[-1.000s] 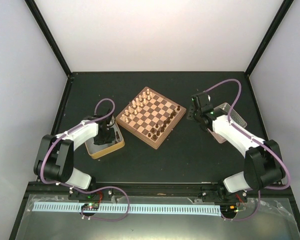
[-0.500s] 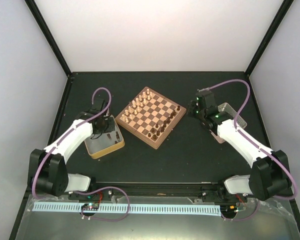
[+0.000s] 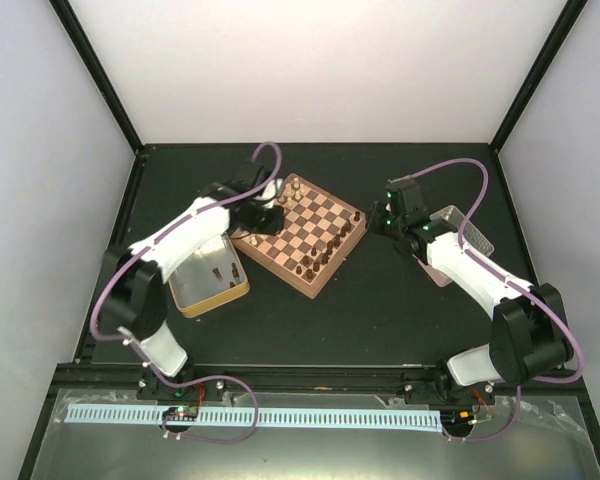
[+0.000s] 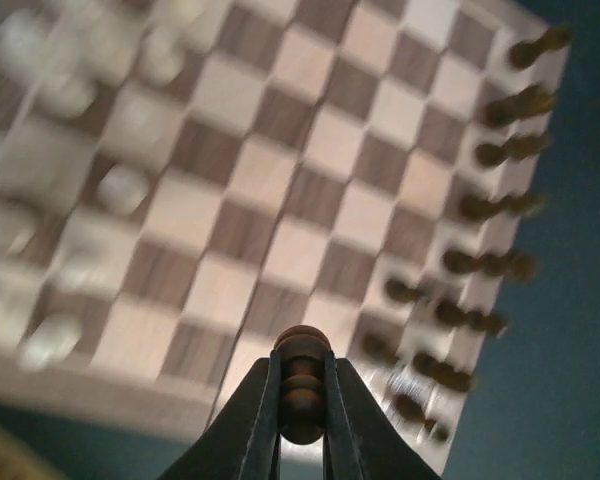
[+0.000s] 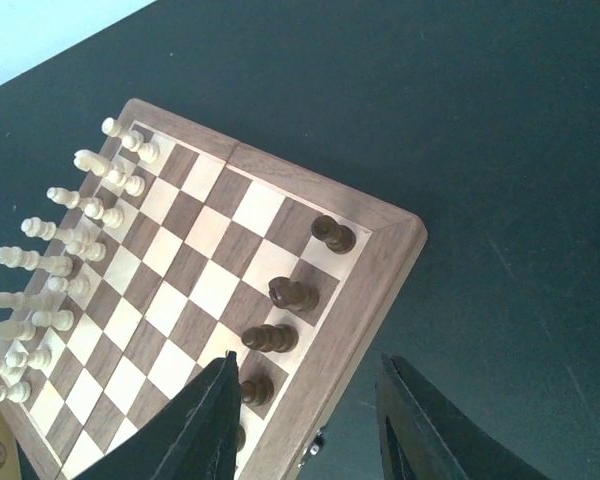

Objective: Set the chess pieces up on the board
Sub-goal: Place the chess piece on the chessboard.

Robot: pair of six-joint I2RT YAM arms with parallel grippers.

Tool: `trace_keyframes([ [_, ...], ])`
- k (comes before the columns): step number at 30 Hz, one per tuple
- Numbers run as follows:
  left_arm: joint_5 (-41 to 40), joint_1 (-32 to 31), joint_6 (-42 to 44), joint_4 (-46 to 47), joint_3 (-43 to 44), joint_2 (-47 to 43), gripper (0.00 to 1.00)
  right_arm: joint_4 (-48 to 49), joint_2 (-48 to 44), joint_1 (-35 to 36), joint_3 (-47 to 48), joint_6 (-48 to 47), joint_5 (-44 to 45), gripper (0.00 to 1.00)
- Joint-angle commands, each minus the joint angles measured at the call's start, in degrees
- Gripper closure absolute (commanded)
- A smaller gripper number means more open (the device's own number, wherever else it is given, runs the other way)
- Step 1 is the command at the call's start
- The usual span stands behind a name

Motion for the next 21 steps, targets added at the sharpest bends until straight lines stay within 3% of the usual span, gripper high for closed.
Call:
trace_keyframes([
  [1, 1.2, -4.7, 2.9, -1.7, 13.5, 10.7, 0.92, 0.8, -1.0, -1.2, -1.0, -0.1, 1.3, 0.62],
  [9, -1.1, -9.2, 6.3, -11.3, 32.8, 28.4, 0.91, -1.5, -2.5, -3.9, -2.4, -2.0, 4.0, 0.62],
  [21, 5.1, -10.1, 8.7, -11.3, 30.8, 32.7, 0.90, 0.1, -0.4, -4.8, -2.8, -0.3, 2.0, 0.61],
])
